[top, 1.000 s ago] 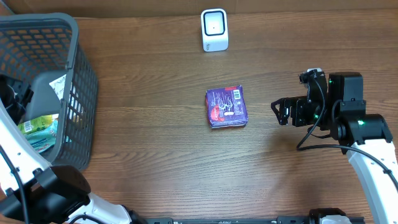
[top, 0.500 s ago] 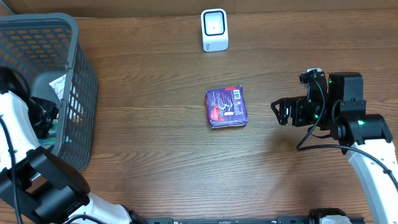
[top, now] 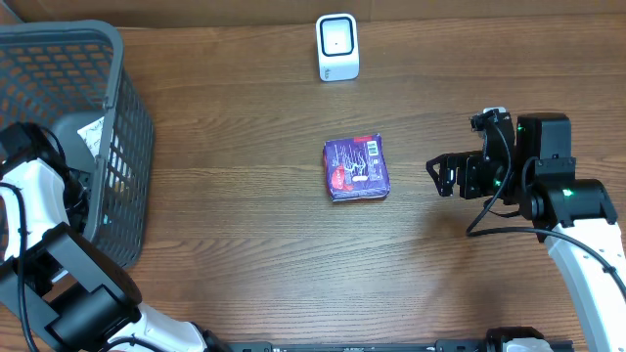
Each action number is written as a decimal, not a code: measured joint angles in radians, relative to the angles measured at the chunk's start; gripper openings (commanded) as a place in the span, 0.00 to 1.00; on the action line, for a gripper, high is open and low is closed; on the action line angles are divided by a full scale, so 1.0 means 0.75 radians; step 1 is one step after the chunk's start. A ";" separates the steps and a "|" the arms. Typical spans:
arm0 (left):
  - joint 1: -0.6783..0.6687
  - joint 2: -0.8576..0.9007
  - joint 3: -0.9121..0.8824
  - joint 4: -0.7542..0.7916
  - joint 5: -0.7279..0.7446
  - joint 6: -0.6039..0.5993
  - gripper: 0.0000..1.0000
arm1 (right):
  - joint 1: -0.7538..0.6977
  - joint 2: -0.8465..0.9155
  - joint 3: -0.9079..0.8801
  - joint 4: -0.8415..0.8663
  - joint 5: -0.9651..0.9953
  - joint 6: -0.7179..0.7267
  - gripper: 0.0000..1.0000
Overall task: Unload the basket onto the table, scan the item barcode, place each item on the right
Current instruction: 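Move the left gripper back into the grey basket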
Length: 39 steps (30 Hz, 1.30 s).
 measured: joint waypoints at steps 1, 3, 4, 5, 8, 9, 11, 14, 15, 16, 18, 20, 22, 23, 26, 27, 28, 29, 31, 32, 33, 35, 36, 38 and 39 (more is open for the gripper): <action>0.000 0.000 -0.001 0.009 -0.005 0.000 0.60 | 0.000 0.000 0.000 -0.001 0.000 0.001 1.00; 0.000 0.000 -0.005 0.042 -0.009 0.001 0.65 | 0.000 0.000 0.000 0.001 0.000 0.000 1.00; 0.000 0.000 -0.006 0.062 -0.009 0.001 0.66 | 0.000 0.000 0.000 -0.001 0.001 0.001 1.00; 0.000 0.000 -0.006 0.075 -0.009 -0.002 0.67 | 0.000 0.000 0.000 -0.001 0.001 0.000 1.00; 0.000 0.000 -0.006 0.091 -0.014 -0.004 0.71 | 0.000 0.000 0.000 -0.001 0.001 0.001 1.00; 0.000 0.000 -0.007 0.089 -0.019 -0.004 0.72 | 0.000 0.000 0.000 -0.001 0.000 0.000 1.00; 0.000 0.000 -0.007 0.083 -0.036 -0.004 0.73 | 0.000 0.000 0.000 -0.001 0.001 0.000 1.00; 0.000 0.000 -0.007 0.075 -0.061 -0.004 0.76 | 0.000 0.000 0.000 0.000 0.000 -0.001 1.00; 0.000 0.000 -0.007 0.075 -0.067 -0.004 0.76 | 0.000 0.000 0.000 -0.001 0.001 0.000 1.00; 0.000 0.000 -0.007 0.076 -0.073 -0.004 0.77 | 0.000 0.000 0.000 0.000 0.001 0.000 1.00; 0.000 0.000 -0.009 0.086 -0.083 -0.004 0.78 | 0.000 0.000 0.000 0.000 0.001 0.000 1.00; 0.000 0.000 -0.009 0.107 -0.094 -0.004 0.79 | 0.000 0.000 0.000 -0.001 0.001 0.000 1.00; 0.000 0.000 -0.009 0.124 -0.103 -0.004 0.80 | 0.000 0.000 0.000 0.000 0.000 0.001 1.00; 0.000 0.000 -0.009 0.128 -0.109 -0.004 0.79 | 0.000 0.000 0.000 -0.001 0.001 0.001 1.00; 0.000 0.000 -0.009 0.137 -0.122 -0.004 0.78 | 0.000 0.000 0.000 0.000 0.001 0.001 1.00; 0.000 0.000 -0.009 0.137 -0.125 -0.004 0.77 | 0.000 0.000 0.000 0.000 0.000 0.001 1.00; 0.000 0.000 -0.009 0.137 -0.128 -0.004 0.77 | 0.000 0.000 0.000 -0.001 0.001 0.000 1.00; 0.000 0.000 -0.009 0.137 -0.128 -0.004 0.76 | 0.000 0.000 0.000 0.000 0.000 0.001 1.00; 0.000 0.001 -0.009 0.134 -0.129 -0.004 0.75 | 0.000 0.000 0.000 -0.001 0.001 0.001 1.00; 0.000 0.001 -0.009 0.129 -0.129 -0.004 0.73 | 0.000 0.000 0.000 -0.001 0.001 0.001 1.00; 0.000 0.002 -0.009 0.121 -0.129 -0.004 0.70 | 0.000 0.000 0.000 0.000 0.001 0.000 1.00; 0.000 0.010 -0.009 0.096 -0.133 -0.005 0.57 | 0.000 0.000 0.000 0.000 0.001 0.000 1.00; 0.000 0.018 -0.009 0.082 -0.133 -0.006 0.51 | 0.000 0.000 0.000 -0.001 0.001 0.000 1.00; 0.000 0.037 -0.009 0.063 -0.133 -0.011 0.42 | 0.000 0.000 0.000 -0.001 0.001 0.000 1.00; 0.000 0.044 -0.009 0.045 -0.134 -0.017 0.42 | 0.000 0.000 0.000 0.000 0.001 0.000 1.00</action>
